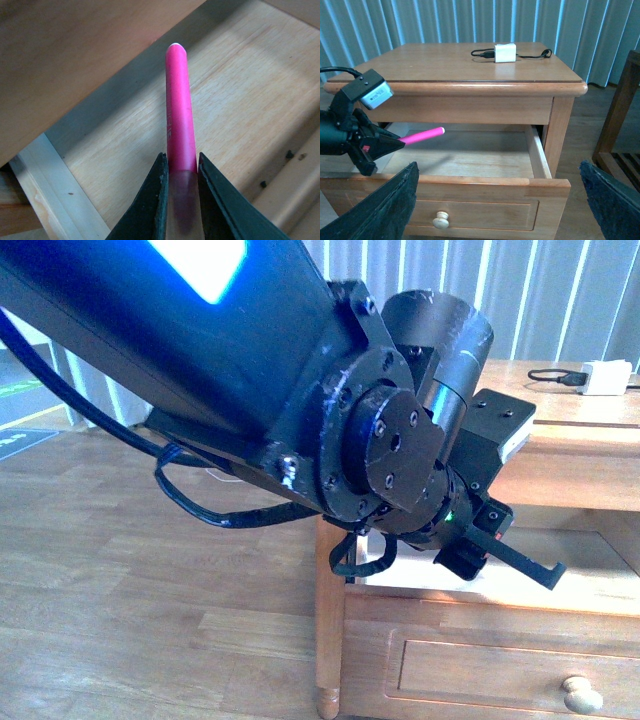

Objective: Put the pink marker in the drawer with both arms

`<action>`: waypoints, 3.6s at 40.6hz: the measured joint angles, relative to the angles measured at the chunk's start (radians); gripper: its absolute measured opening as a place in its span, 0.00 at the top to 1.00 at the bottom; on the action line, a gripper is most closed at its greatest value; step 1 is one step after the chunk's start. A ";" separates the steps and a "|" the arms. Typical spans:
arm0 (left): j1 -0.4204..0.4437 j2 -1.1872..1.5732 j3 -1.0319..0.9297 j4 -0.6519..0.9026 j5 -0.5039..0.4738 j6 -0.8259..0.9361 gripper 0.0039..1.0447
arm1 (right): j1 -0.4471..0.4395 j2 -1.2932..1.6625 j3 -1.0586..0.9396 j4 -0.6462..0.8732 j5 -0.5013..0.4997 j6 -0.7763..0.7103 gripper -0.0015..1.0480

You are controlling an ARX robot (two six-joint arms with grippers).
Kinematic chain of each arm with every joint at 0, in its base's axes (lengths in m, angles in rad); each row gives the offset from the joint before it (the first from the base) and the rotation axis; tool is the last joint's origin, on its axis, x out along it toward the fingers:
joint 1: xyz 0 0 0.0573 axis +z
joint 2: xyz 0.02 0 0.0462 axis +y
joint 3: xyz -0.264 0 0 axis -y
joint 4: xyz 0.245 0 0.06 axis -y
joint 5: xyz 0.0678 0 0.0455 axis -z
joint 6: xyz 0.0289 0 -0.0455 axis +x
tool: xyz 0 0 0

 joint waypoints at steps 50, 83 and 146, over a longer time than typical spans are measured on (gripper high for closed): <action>0.029 -0.511 -0.399 0.235 -0.166 -0.025 0.06 | 0.000 0.000 0.000 0.000 0.000 0.000 0.08; 0.343 -1.681 -1.130 -0.117 -0.322 -0.189 0.06 | 0.000 0.000 0.000 0.000 0.000 0.000 0.08; 0.637 -2.144 -1.459 -0.135 -0.045 -0.249 0.96 | 0.001 0.000 0.000 0.000 0.000 -0.001 0.08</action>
